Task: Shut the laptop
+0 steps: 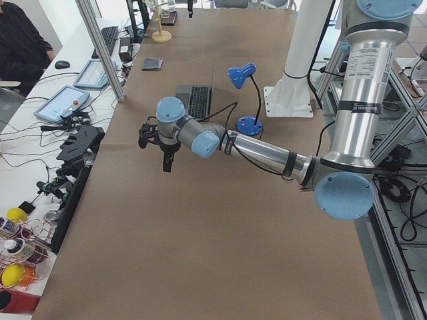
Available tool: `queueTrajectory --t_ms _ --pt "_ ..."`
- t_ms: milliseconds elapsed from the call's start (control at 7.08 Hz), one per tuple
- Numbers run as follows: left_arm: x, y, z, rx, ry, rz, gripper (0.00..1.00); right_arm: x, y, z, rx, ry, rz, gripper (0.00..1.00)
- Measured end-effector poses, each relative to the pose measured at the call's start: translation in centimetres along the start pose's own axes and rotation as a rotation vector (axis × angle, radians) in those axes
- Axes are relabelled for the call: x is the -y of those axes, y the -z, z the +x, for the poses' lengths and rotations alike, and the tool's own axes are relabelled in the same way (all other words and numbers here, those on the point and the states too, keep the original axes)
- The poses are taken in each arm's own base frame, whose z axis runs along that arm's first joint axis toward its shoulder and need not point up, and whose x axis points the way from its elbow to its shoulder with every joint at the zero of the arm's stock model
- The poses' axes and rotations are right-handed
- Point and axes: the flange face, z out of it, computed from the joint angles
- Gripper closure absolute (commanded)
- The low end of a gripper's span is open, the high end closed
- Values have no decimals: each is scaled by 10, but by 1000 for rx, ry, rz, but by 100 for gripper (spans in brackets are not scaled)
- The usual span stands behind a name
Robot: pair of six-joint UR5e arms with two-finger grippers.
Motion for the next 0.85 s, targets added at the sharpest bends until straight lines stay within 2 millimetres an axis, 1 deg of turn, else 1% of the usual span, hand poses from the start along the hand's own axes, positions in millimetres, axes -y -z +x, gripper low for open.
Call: queueTrajectory --t_ms 141,282,424,565,706,847 --pt "-14 -22 49 -31 16 -43 11 -14 -16 -24 21 13 -20 21" --pt "-30 -43 97 -56 16 -82 25 -31 -36 -49 40 26 -49 48" --pt "-43 -61 138 -70 -4 -106 54 -47 -54 -72 65 37 -76 68" --pt "-57 -76 167 -78 -31 -126 85 -64 -71 -91 97 66 -105 94" --pt "-67 -86 186 -87 -54 -143 100 -87 -89 -107 124 101 -144 100" --pt "-76 -93 198 -93 -72 -160 100 -109 -98 -123 142 126 -175 100"
